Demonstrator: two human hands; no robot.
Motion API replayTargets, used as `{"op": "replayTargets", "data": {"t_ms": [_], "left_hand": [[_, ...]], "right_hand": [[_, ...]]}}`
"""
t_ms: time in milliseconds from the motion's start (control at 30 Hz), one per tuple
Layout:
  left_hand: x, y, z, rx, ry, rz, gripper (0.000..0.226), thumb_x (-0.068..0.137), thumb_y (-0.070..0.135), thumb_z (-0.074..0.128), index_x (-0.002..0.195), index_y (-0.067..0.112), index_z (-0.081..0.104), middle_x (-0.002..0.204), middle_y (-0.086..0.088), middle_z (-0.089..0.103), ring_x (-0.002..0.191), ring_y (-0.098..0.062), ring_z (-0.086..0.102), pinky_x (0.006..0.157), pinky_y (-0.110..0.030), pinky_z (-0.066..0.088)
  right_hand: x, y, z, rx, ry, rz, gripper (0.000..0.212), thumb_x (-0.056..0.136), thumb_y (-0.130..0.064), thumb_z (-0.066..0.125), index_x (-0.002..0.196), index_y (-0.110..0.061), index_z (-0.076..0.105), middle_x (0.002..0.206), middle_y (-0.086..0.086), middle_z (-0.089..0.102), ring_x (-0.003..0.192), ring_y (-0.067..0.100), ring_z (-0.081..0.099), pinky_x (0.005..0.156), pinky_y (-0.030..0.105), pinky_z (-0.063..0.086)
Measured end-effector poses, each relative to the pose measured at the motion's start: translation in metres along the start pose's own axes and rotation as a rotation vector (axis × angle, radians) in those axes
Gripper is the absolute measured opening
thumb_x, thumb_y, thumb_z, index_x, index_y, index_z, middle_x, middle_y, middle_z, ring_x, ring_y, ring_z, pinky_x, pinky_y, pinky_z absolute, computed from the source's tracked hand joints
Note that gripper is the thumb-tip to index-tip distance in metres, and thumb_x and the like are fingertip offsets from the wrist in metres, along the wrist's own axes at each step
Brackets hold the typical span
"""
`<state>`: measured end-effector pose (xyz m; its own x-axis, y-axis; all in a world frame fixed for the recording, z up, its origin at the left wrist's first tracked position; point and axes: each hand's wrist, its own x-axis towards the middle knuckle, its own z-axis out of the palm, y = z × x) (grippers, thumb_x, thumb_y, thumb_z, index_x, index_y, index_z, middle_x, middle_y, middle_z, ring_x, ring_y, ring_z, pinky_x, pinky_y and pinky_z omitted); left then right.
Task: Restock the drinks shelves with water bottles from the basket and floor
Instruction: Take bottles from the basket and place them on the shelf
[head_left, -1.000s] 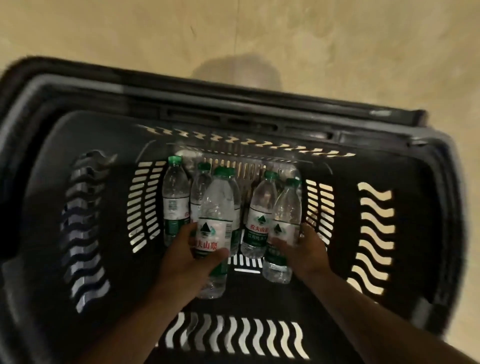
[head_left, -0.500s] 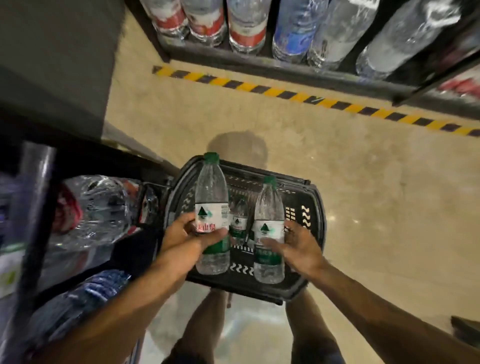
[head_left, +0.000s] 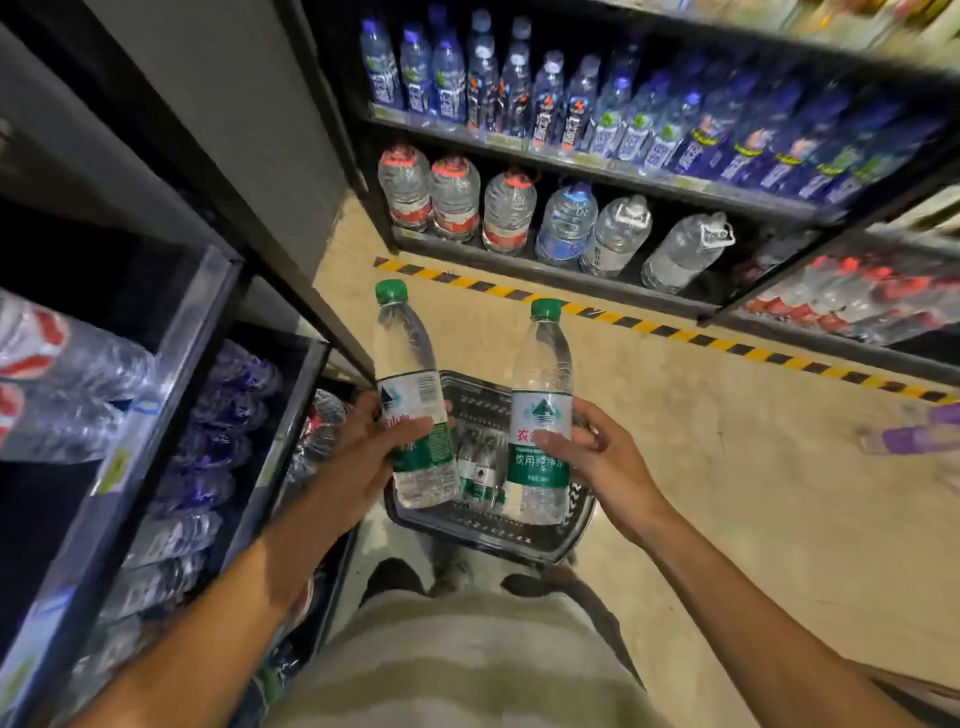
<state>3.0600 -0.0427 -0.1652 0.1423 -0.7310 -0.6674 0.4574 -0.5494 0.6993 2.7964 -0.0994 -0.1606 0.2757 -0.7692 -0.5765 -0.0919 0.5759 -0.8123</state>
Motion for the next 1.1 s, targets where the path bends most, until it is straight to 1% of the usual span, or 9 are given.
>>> {"op": "replayTargets", "data": {"t_ms": [100, 267, 433, 533, 667, 833, 900, 967, 1100], "left_hand": [[-0.025, -0.008, -0.001, -0.020, 0.026, 0.003, 0.063, 0.084, -0.009, 0.065, 0.142, 0.006, 0.046, 0.137, -0.027, 0.059, 0.127, -0.047, 0.056, 0.110, -0.060, 0.044], [-0.062, -0.030, -0.004, 0.023, 0.045, 0.044, 0.049, 0.088, -0.001, 0.069, 0.126, 0.028, 0.058, 0.122, -0.010, 0.072, 0.117, -0.030, 0.067, 0.092, -0.041, 0.055], [-0.104, -0.049, 0.001, -0.105, 0.092, 0.161, 0.069, 0.073, 0.014, 0.081, 0.136, 0.021, 0.054, 0.122, -0.015, 0.072, 0.115, -0.034, 0.069, 0.101, -0.050, 0.051], [-0.129, -0.058, 0.013, -0.347, 0.190, 0.258, 0.066, 0.079, 0.026, 0.075, 0.139, 0.009, 0.054, 0.120, -0.019, 0.072, 0.102, -0.032, 0.074, 0.086, -0.041, 0.060], [-0.165, -0.076, 0.026, -0.513, 0.301, 0.340, 0.053, 0.089, 0.033, 0.064, 0.135, 0.009, 0.059, 0.122, -0.022, 0.071, 0.102, -0.035, 0.073, 0.082, -0.041, 0.061], [-0.219, -0.103, 0.032, -0.381, 0.510, 0.444, 0.048, 0.087, 0.039, 0.076, 0.131, 0.025, 0.062, 0.122, -0.009, 0.074, 0.108, -0.025, 0.073, 0.079, -0.031, 0.060], [-0.240, -0.112, 0.028, -0.375, 0.587, 0.470, 0.053, 0.081, 0.045, 0.082, 0.128, 0.029, 0.062, 0.120, -0.007, 0.075, 0.107, -0.024, 0.074, 0.076, -0.029, 0.060], [-0.258, -0.119, 0.022, -0.392, 0.652, 0.499, 0.062, 0.076, 0.048, 0.084, 0.129, 0.027, 0.062, 0.119, -0.006, 0.075, 0.107, -0.024, 0.074, 0.076, -0.029, 0.060], [-0.292, -0.130, -0.003, -0.416, 0.787, 0.555, 0.069, 0.056, 0.062, 0.091, 0.115, 0.031, 0.072, 0.115, -0.004, 0.077, 0.104, -0.020, 0.075, 0.075, -0.024, 0.060]], "right_hand": [[-0.019, 0.001, 0.012, 0.020, -0.049, -0.018, 0.055, 0.078, -0.015, 0.083, 0.128, -0.022, 0.061, 0.108, 0.003, 0.079, 0.098, 0.021, 0.077, 0.071, 0.028, 0.061], [-0.035, 0.001, 0.027, 0.004, -0.177, -0.015, 0.082, 0.066, -0.030, 0.093, 0.138, -0.020, 0.056, 0.117, 0.008, 0.076, 0.108, 0.029, 0.073, 0.094, 0.047, 0.058], [-0.041, -0.003, 0.031, -0.023, -0.382, -0.037, 0.068, 0.068, -0.031, 0.087, 0.132, -0.025, 0.062, 0.118, 0.012, 0.075, 0.110, 0.031, 0.072, 0.088, 0.038, 0.059], [-0.044, -0.009, 0.030, -0.062, -0.519, -0.037, 0.062, 0.073, -0.027, 0.085, 0.130, -0.024, 0.063, 0.119, 0.014, 0.075, 0.109, 0.032, 0.072, 0.084, 0.033, 0.060], [-0.056, -0.013, 0.032, -0.125, -0.682, -0.060, 0.060, 0.079, -0.036, 0.084, 0.133, -0.023, 0.063, 0.125, 0.014, 0.072, 0.114, 0.033, 0.070, 0.094, 0.044, 0.056], [-0.073, -0.017, 0.052, -0.243, -0.853, -0.104, 0.054, 0.080, -0.040, 0.084, 0.128, -0.022, 0.066, 0.122, 0.015, 0.073, 0.114, 0.037, 0.069, 0.100, 0.053, 0.053], [-0.085, -0.021, 0.068, -0.286, -0.906, -0.125, 0.050, 0.076, -0.045, 0.086, 0.121, -0.031, 0.071, 0.120, 0.010, 0.075, 0.113, 0.031, 0.071, 0.093, 0.046, 0.058], [-0.095, -0.025, 0.087, -0.318, -0.951, -0.133, 0.041, 0.073, -0.046, 0.087, 0.111, -0.044, 0.074, 0.114, 0.004, 0.077, 0.107, 0.023, 0.074, 0.081, 0.029, 0.061], [-0.116, -0.025, 0.134, -0.375, -1.053, -0.146, 0.028, 0.080, -0.034, 0.082, 0.106, -0.041, 0.076, 0.108, 0.004, 0.079, 0.100, 0.020, 0.076, 0.075, 0.024, 0.060]]}}
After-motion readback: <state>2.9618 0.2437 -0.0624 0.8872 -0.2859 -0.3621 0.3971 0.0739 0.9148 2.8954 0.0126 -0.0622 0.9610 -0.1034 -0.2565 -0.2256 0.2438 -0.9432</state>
